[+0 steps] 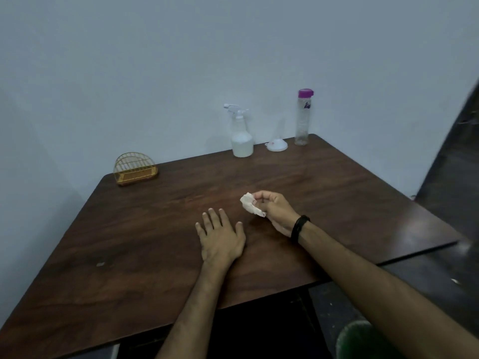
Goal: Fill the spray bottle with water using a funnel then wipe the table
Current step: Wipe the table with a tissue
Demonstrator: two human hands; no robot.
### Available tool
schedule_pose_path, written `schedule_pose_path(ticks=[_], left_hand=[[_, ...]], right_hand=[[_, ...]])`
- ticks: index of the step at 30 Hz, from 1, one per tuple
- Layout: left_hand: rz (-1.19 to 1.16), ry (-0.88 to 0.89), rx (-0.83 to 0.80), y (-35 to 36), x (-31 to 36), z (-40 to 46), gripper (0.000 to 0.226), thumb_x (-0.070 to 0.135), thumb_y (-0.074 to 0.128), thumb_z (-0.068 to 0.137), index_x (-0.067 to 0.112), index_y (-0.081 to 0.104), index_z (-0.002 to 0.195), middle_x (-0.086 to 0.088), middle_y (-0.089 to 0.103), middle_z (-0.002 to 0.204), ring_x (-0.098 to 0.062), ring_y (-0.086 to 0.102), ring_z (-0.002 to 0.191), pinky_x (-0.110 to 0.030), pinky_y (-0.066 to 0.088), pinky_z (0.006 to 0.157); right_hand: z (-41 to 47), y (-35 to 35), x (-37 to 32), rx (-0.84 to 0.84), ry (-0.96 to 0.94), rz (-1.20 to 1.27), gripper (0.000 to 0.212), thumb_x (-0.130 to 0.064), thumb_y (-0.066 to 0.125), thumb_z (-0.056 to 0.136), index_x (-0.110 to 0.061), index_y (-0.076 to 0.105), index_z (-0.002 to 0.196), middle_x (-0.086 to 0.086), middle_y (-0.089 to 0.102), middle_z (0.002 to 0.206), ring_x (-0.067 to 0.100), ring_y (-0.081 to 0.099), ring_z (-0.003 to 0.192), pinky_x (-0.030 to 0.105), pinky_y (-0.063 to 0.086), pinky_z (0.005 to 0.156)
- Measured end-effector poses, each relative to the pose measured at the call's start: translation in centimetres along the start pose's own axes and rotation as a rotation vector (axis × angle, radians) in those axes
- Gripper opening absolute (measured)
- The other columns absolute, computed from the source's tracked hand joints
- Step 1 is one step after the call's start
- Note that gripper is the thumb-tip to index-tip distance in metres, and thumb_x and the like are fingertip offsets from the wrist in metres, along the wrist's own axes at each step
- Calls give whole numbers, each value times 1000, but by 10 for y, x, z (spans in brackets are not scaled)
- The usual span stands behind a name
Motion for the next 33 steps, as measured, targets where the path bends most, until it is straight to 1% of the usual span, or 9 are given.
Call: schedule_pose_path(ticks=[4,9,12,14,18,21,26,30,33], left_hand=[[-4,174,-12,17,70,-29,72,49,23,103,8,8,160,-19,2,167,-36,-2,154,-56,-1,122],[-61,375,2,34,147,-74,73,49,24,101,7,12,159,-18,10,166,-33,4,154,-53,4,123],[-76,448,63,42,187,-115,85,56,12,88,8,18,158,-18,20,164,-32,12,153,-54,8,123],[-163,534,148,50,211,-147,79,53,26,88,10,32,154,-15,31,161,-30,21,151,-53,12,122],[-367,905,261,96,255,-204,52,31,61,83,8,60,129,-14,57,135,-30,48,133,-44,40,110],[-328,1007,41,153,277,-216,45,26,67,79,11,64,121,-8,63,122,-25,56,120,-40,48,100],[-233,872,-408,243,286,-205,42,37,58,89,19,60,127,-2,63,126,-21,57,117,-36,47,100],[-130,787,-595,280,286,-200,49,38,57,93,13,57,135,-7,59,139,-24,52,129,-34,40,109],[-83,744,-633,296,283,-195,51,40,57,94,11,57,135,-7,58,139,-23,52,130,-33,40,108]], right_hand=[[-48,-53,-2,105,-35,-9,15,2,58,94,-11,67,95,9,68,92,16,59,81,19,48,66],[-113,-119,-4,160,-63,-111,10,-1,62,94,-7,67,99,17,66,99,25,59,90,33,49,80],[-158,-156,-7,226,-160,-275,12,-5,65,93,-15,69,97,7,71,98,20,65,88,32,53,81],[-189,-189,-1,350,-201,-329,15,-4,66,92,-19,68,94,3,70,97,18,65,87,28,55,78],[-251,-262,35,593,-108,-200,12,2,63,92,2,66,103,14,68,96,16,62,85,24,51,75],[-287,-298,88,669,83,-155,13,1,63,92,3,67,104,14,68,94,17,62,81,28,52,73],[-324,-327,200,734,506,-378,9,-10,71,87,-18,71,84,-1,70,82,13,64,78,33,53,77],[-329,-332,263,634,762,-593,8,-16,66,89,-11,72,89,6,70,90,22,65,89,31,52,78],[-324,-333,293,522,860,-631,24,-11,56,95,-14,72,113,8,68,119,25,63,108,33,51,92]])
Point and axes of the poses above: each hand's wrist, its own z-axis towards the middle knuckle, its own y-axis out of the palm, x = y × z, the point moved 4 cm from there along z, towards the middle knuckle
